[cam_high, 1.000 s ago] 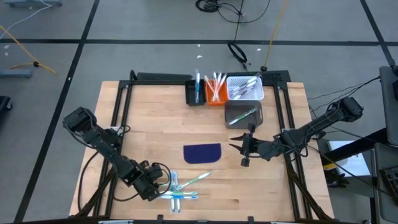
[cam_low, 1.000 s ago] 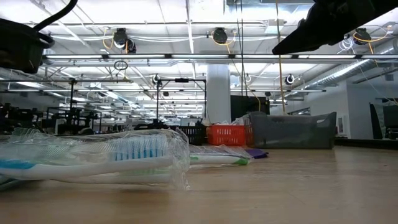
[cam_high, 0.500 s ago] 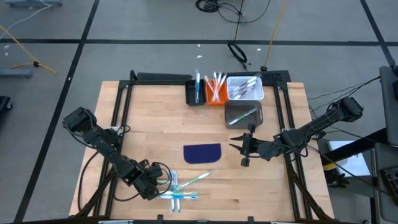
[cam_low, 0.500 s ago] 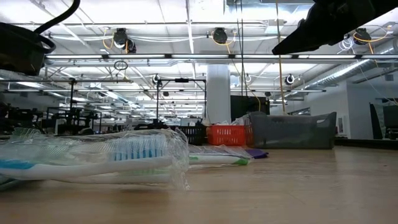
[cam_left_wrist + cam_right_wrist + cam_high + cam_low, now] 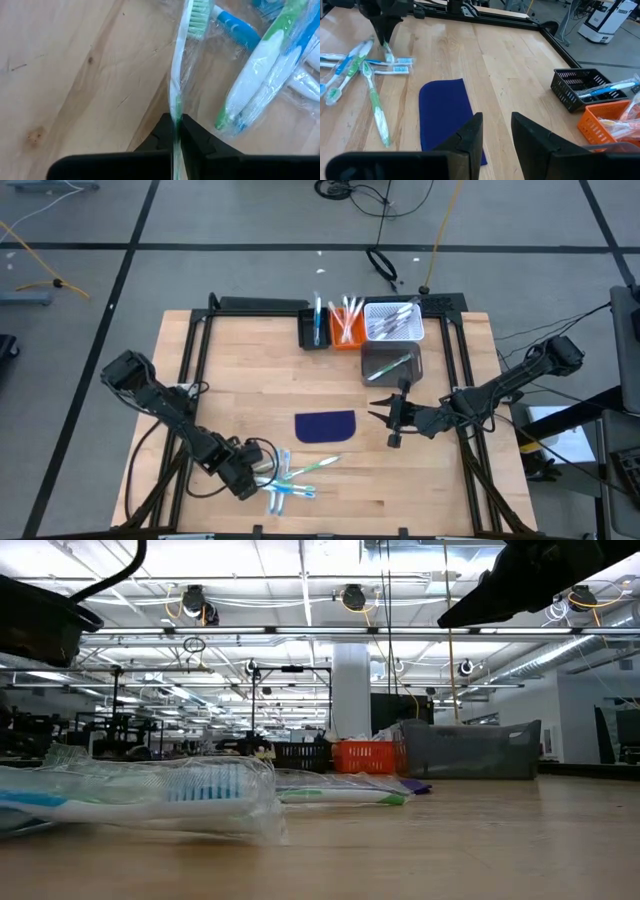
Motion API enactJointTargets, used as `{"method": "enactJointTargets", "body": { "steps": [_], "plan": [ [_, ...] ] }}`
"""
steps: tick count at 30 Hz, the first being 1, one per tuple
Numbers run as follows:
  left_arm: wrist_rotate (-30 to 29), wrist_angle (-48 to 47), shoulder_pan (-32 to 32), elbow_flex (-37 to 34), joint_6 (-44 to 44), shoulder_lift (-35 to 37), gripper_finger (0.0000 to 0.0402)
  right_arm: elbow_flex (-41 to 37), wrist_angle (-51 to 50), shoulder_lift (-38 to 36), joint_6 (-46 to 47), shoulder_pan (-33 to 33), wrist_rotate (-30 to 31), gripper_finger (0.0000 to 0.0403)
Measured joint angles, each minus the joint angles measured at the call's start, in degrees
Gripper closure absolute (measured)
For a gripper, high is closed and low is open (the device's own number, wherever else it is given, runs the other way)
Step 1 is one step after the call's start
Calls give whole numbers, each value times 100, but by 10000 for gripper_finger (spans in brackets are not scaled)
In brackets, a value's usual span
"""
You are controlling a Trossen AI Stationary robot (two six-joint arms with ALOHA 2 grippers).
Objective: Pick & Place Toothbrushes
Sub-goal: Put the green toothbrush into the gray bin
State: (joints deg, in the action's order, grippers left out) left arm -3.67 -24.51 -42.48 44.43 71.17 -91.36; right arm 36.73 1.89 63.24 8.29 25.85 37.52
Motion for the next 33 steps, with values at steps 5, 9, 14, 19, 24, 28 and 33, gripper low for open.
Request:
{"method": "enactJointTargets", "body": {
  "steps": [5,9,14,19,24,28,33],
  "plan": [
    [-109,-267,223,-11,-8,537,398,0,0,0,11,0,-2,310],
    [-413,-390,393,-9,-177,930,397,0,0,0,20,0,-4,310],
    [-1078,-185,647,-7,-901,1335,398,0,0,0,22,0,-4,310],
    [-1862,500,988,4,-2206,1483,397,0,8,0,24,0,-4,310],
    [-2263,1546,1505,4,-3833,1490,394,0,59,0,33,0,-6,310],
    [-2330,2450,1975,4,-4904,1494,397,-2,169,0,125,0,-7,310],
    [-2336,3523,2480,6,-5980,1453,390,-2,680,0,-20,-1,-7,310]
  ]
}}
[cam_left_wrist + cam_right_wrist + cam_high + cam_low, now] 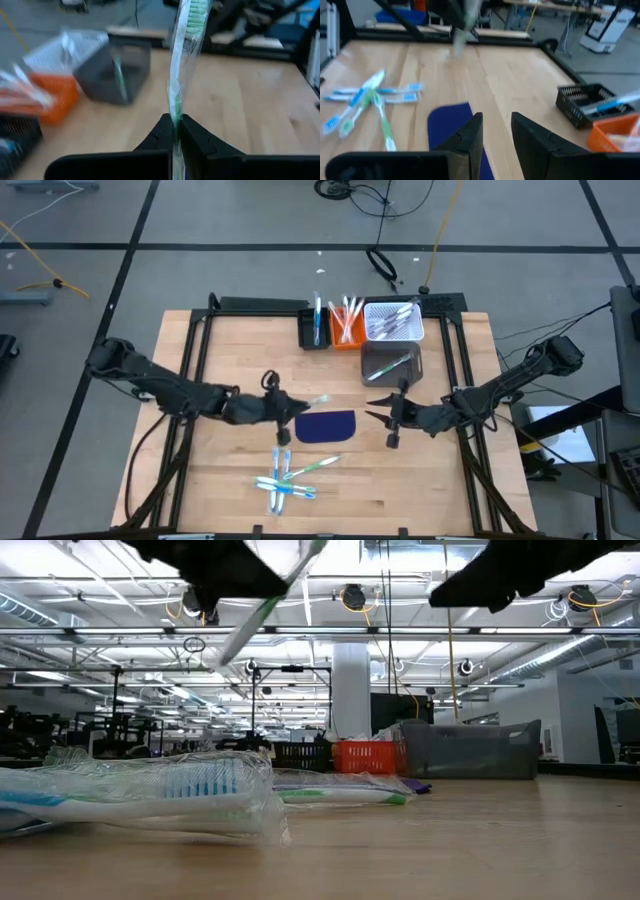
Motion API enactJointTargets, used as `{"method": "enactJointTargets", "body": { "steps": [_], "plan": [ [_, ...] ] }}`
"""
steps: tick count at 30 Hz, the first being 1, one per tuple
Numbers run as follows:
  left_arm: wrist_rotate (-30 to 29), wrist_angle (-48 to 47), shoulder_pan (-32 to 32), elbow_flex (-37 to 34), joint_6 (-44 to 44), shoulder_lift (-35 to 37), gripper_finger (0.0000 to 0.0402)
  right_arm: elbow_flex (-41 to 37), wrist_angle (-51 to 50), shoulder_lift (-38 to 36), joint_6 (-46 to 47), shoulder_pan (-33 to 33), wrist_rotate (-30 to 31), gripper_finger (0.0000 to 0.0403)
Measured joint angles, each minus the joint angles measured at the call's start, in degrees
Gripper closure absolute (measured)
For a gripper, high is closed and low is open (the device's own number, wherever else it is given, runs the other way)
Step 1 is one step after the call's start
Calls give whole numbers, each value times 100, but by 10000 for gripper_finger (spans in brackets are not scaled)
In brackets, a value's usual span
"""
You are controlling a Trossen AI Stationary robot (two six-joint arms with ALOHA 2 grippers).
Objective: Pick & Place Toothbrushes
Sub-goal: Put the green toothbrush into the gray bin
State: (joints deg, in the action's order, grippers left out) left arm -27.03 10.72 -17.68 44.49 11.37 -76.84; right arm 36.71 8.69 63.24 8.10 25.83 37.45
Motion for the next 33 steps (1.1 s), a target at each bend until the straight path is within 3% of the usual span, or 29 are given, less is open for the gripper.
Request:
{"method": "enactJointTargets", "body": {
  "steps": [13,17,23,28,33],
  "plan": [
    [746,1760,654,7,-1172,-226,395,0,1200,58,-659,-344,-21,310],
    [937,2486,745,7,-1284,-607,393,0,1531,168,-796,-540,-34,310],
    [968,3882,925,7,-1430,-1342,396,0,2080,260,-945,-757,-753,310],
    [1251,5010,1070,10,-1427,-1941,390,0,2152,260,-947,-887,-808,310],
    [1308,5097,1134,242,-1377,-2340,397,0,2244,260,-955,-996,-1077,302]
  ]
}}
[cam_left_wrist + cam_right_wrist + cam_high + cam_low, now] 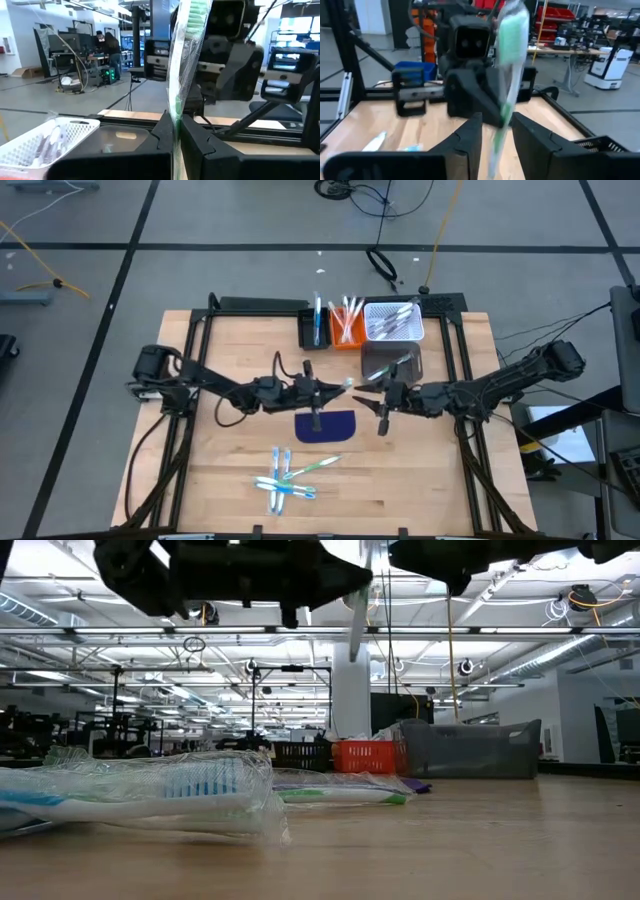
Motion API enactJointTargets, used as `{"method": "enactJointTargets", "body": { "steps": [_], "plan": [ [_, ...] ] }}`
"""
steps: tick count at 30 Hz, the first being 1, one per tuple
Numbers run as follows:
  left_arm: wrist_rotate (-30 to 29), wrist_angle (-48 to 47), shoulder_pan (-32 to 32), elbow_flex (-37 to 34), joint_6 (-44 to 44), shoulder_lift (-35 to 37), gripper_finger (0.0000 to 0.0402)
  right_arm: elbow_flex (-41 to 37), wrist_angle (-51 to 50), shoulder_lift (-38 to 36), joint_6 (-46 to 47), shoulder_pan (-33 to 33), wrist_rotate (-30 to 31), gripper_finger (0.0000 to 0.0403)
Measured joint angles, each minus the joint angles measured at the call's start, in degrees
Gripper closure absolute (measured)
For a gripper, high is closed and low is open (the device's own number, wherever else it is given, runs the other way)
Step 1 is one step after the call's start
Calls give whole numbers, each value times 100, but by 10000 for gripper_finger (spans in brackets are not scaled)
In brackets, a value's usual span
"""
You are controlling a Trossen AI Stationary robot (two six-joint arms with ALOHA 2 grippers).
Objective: Pick & Place Toothbrushes
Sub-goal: Put the green toothbrush into the gray bin
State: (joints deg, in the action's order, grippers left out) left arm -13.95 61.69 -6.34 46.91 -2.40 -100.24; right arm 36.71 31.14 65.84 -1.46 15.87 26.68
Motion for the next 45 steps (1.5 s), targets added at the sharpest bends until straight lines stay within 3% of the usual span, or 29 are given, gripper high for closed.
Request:
{"method": "enactJointTargets", "body": {
  "steps": [14,45],
  "plan": [
    [106,-198,-1,803,-178,-634,386,0,79,0,-77,-93,-138,218],
    [102,-192,-1,807,-52,-634,389,0,164,0,-82,-93,-132,242]
  ]
}}
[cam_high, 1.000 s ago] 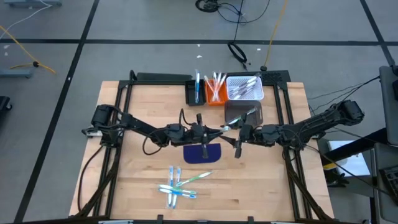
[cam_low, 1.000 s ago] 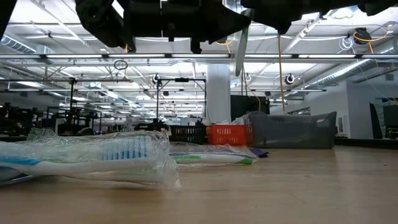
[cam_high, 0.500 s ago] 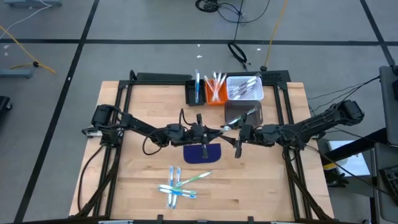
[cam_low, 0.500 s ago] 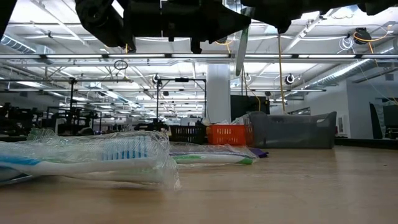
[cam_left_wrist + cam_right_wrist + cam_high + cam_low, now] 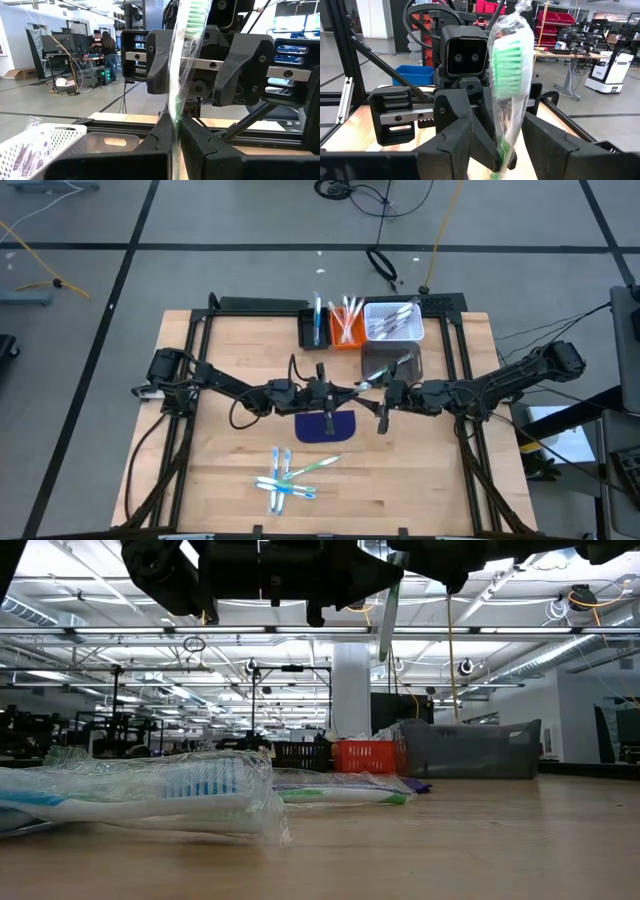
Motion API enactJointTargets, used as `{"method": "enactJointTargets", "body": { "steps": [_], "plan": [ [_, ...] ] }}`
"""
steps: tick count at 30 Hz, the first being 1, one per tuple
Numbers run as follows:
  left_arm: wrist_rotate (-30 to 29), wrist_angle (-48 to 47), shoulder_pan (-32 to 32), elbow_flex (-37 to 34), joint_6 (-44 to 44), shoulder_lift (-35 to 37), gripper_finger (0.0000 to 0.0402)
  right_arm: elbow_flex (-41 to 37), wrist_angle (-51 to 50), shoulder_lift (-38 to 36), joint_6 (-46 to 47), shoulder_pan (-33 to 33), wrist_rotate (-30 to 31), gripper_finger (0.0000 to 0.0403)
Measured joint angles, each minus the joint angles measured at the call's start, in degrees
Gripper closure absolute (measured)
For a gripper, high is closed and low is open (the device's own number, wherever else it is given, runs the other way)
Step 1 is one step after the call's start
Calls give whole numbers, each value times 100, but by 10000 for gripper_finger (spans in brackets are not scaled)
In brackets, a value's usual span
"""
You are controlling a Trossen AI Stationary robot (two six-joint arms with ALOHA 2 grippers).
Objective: Pick & Place Toothbrushes
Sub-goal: Put the green toothbrush into the gray bin
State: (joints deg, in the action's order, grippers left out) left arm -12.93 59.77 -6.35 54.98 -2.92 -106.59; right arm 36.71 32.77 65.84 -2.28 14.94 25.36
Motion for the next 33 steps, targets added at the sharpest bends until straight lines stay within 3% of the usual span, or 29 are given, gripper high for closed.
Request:
{"method": "enactJointTargets", "body": {
  "steps": [7,13,19,33],
  "plan": [
    [0,0,0,0,12,0,373,0,0,0,4,0,2,275],
    [8,-7,-4,0,5,0,386,0,0,0,-105,-7,22,385],
    [8,-11,0,0,7,0,382,2,-38,-2,-188,-4,37,391],
    [-164,28,2,0,-149,59,310,2,-572,-230,-213,8,473,391]
  ]
}}
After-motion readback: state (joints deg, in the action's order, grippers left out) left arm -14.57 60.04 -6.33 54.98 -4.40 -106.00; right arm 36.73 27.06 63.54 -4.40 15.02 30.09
